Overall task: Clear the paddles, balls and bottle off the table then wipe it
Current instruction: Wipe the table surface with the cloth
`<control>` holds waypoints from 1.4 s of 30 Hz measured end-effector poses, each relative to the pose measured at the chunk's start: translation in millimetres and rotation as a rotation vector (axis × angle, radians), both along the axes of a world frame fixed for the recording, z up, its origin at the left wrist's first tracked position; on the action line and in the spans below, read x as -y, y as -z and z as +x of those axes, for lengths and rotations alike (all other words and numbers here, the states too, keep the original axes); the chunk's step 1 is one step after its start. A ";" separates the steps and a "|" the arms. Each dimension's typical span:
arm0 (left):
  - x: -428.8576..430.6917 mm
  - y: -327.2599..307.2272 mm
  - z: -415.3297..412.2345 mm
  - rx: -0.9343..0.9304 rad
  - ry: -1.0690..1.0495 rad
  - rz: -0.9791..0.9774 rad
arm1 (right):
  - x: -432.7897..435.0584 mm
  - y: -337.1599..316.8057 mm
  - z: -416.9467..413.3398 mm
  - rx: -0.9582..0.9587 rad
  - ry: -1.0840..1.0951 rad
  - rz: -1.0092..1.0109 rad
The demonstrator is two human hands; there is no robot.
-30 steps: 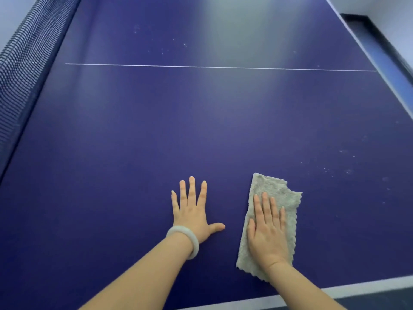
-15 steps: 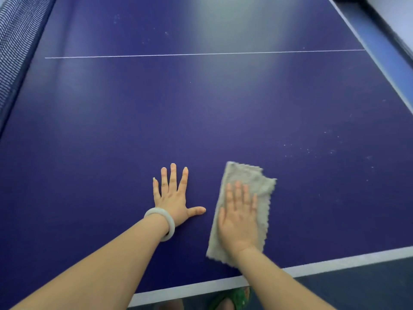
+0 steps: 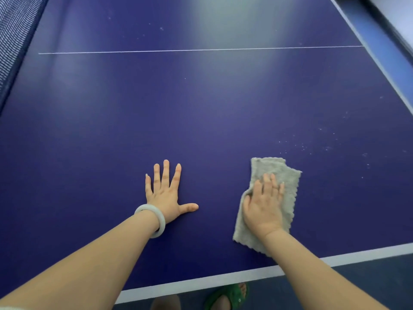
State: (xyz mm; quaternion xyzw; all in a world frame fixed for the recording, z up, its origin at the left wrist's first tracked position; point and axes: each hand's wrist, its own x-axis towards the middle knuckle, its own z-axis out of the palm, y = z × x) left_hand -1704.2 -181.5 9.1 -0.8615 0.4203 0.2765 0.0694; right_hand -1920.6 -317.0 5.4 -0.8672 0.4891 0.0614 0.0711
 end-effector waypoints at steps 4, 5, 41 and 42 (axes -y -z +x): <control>0.3 -2.2 -0.3 0.003 -0.004 0.008 | -40.2 -0.5 24.4 0.069 -0.154 0.015; 0.2 -2.5 -0.6 -0.001 -0.008 0.004 | -48.6 1.6 21.6 0.061 -0.190 0.027; 66.1 -2.9 -112.8 0.014 -0.144 0.035 | -12.2 7.7 -62.3 0.032 -0.188 0.061; 66.3 -3.5 -113.0 0.010 -0.145 0.035 | -12.4 5.0 -72.9 0.044 -0.268 0.066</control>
